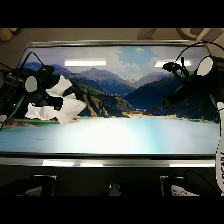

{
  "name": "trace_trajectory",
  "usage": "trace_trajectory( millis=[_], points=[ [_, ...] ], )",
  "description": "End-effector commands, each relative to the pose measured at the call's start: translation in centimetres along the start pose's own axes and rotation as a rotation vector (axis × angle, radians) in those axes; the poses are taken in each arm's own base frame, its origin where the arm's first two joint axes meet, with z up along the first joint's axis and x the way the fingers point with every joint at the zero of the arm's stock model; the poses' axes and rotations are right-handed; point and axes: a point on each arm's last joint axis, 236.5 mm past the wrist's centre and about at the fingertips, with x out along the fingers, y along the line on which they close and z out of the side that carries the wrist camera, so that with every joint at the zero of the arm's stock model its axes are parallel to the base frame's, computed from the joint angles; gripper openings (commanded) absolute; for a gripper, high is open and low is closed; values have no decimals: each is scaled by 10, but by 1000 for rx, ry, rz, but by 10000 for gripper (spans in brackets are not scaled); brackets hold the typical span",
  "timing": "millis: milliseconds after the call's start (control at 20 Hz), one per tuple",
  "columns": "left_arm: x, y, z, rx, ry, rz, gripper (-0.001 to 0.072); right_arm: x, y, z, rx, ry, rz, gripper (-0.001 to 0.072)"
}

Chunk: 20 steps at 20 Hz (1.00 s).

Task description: Fold the shirts.

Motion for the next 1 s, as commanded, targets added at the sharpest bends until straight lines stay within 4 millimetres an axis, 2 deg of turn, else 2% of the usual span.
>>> trace_trajectory(
  millis=[0, 600, 750, 850, 950],
  points=[
    [0, 0, 0, 1, 0, 0, 720, 0, 1, 0, -1, 1, 1, 684],
    [0, 0, 1, 0, -5, 0, 720, 0, 0, 0, -1, 1, 1, 684],
    [0, -8, 30, -4, -122, -32, 720, 0, -5, 9, 1, -39, -21, 684],
    [-5, -14, 56, -5, -236, -55, 720, -1, -14, 24, 0, -101, -60, 684],
    [-9, -16, 73, -6, -307, -67, 720, -4, -24, 41, 0, -172, -104, 684]
  ],
)
